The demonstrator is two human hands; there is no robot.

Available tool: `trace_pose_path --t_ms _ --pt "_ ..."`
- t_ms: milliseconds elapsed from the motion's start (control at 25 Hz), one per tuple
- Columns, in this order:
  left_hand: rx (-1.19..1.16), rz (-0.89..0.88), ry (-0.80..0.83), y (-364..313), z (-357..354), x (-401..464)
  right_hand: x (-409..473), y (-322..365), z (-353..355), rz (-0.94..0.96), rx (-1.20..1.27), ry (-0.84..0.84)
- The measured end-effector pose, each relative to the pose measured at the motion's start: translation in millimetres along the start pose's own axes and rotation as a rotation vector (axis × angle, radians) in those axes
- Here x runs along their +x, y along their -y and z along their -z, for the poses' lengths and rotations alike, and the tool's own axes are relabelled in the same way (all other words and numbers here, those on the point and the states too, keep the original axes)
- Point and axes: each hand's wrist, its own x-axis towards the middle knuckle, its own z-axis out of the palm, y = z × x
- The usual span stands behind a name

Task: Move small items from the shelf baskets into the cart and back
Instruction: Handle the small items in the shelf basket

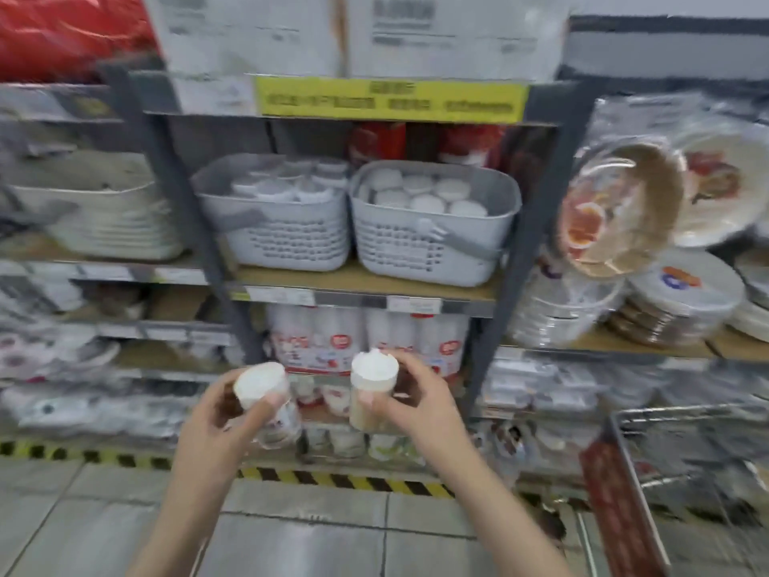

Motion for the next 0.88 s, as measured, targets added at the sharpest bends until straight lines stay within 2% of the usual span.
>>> trace_pose_path --t_ms 200,480,720,880 --pt "0.017 -0.037 -0.123 0 128 31 36 39 -130 0.09 -0.004 0.149" --pt "0.004 -0.102 -0.213 -3 219 97 98 78 -245 0.159 -0.042 0.315" --pt "0.008 -0.148 -0.281 -15 281 191 185 110 -332 0.241 -0.043 0.359" --pt "-0.018 -0.197 -0.259 -36 314 251 235 134 -369 0.296 -0.041 0.311"
